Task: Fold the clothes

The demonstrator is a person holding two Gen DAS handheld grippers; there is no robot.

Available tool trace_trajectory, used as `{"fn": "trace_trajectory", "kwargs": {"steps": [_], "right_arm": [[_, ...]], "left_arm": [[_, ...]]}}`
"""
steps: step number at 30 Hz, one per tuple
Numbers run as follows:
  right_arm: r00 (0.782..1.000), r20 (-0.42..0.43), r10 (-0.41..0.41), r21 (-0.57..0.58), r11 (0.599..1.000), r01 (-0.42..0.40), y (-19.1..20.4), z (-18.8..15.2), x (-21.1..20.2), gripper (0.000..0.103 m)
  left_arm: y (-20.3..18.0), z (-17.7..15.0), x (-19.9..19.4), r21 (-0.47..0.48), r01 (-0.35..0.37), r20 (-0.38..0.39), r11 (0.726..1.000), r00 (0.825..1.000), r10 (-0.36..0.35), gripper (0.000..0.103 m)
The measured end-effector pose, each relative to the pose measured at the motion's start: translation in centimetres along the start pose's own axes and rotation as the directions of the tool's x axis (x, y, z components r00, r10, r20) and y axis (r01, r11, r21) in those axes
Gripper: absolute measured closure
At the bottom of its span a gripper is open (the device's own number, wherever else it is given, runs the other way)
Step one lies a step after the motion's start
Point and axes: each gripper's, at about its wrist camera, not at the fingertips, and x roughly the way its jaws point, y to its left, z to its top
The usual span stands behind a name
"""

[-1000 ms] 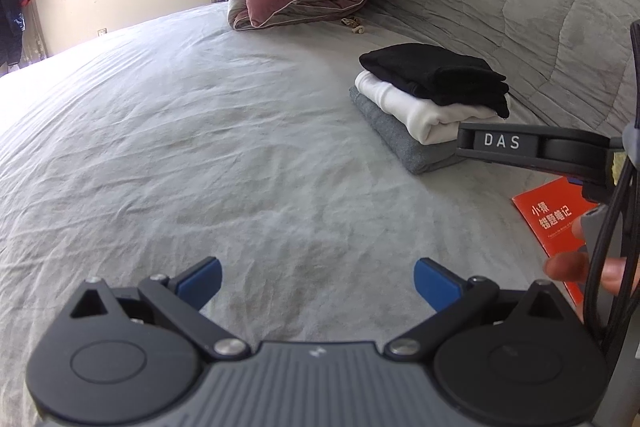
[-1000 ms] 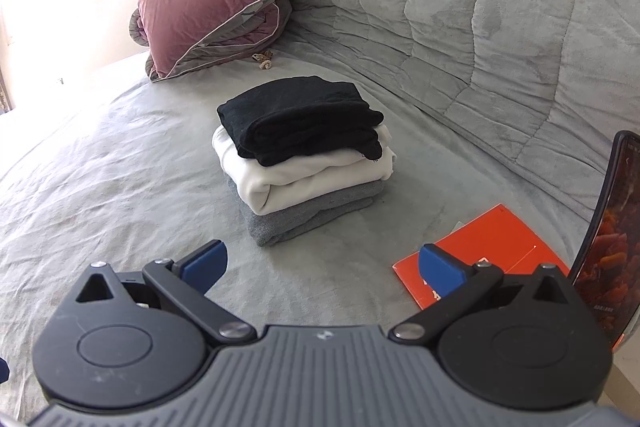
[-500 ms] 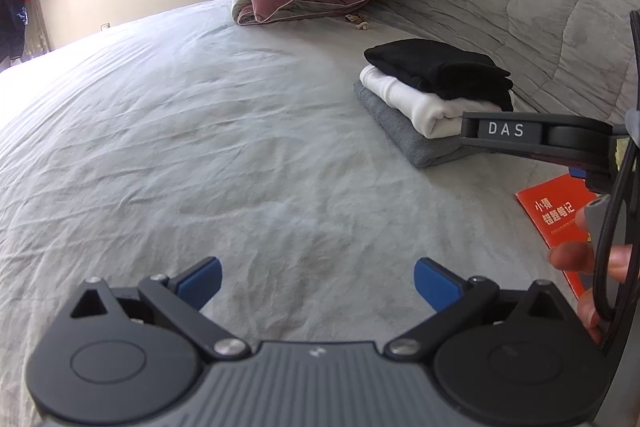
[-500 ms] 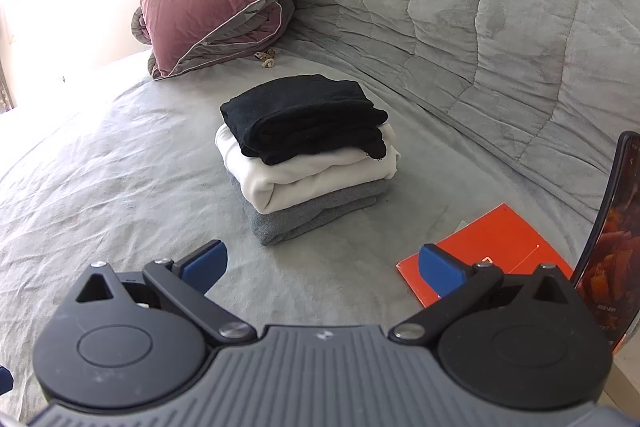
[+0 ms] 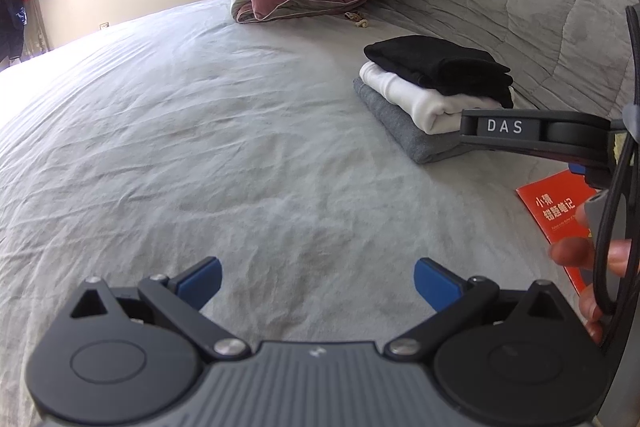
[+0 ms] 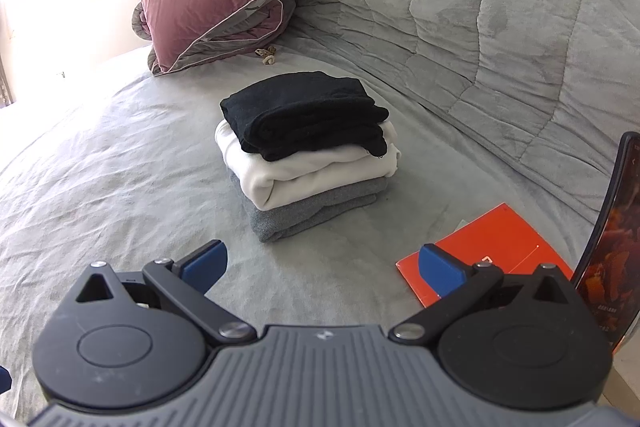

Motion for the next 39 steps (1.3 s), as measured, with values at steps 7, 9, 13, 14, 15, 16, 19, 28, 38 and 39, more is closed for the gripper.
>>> {"fn": "trace_trajectory", "kwargs": {"steps": [7,9,13,14,15,16,19,28,38,39], "right_arm": [[1.000,-0.006,-0.004,-0.003,1.000,0.004,0.0,-0.1,0.1,0.000],[1.000,-0.006,-0.004,-0.006,1.000,0.004,0.0,-0.1,0.1,0.000],[1.000,-0.006,-0.005,-0.010,1.000,0.005,0.1,-0.1,0.1,0.000],[1.000,-0.006,-0.005,-0.011,1.000,0.005,0.1,-0.2,0.1,0.000],[1.000,-0.006,-0.005,-0.011,1.000,0.005,0.1,-0.2,0.1,0.000],[1.000,-0.006,-0.005,-0.011,1.000,0.005,0.1,-0.2,0.1,0.000],[1.000,-0.006,-0.007,-0.013,1.000,0.007,0.1,-0.1,0.1,0.000],[0.999,0.041,-0.017,-0.045,0.999,0.019,-0.8,0.8,-2.9,0.000],[0.996,0.064,0.054,-0.050,0.997,-0.051,2.5,-0.7,-8.2,0.000],[0.996,0.066,0.059,-0.053,0.997,-0.056,3.0,-0.9,-8.6,0.000]], "left_arm": [[0.0,-0.1,0.0,0.002,0.001,0.000,1.000,1.000,-0.001,0.001],[0.0,-0.1,0.0,0.003,0.001,0.000,1.000,1.000,-0.001,0.001],[-0.1,-0.2,0.0,0.004,0.001,0.000,1.000,1.000,-0.001,0.001],[-0.1,-0.2,0.0,0.005,0.001,0.000,1.000,1.000,-0.001,0.001],[-0.1,-0.2,0.0,0.005,0.001,0.000,1.000,1.000,-0.001,0.001],[-0.2,-0.2,0.0,0.006,0.001,0.000,1.000,1.000,-0.001,0.001],[-0.1,-0.3,0.0,0.003,0.012,-0.006,1.000,1.000,-0.012,0.001],[0.8,0.0,-0.9,0.033,0.054,-0.029,0.998,0.998,-0.053,0.001],[5.8,0.2,-4.4,0.045,0.016,0.004,0.999,1.000,-0.016,0.001],[6.4,0.0,-4.6,0.046,0.006,0.005,0.999,1.000,-0.006,0.001]]}}
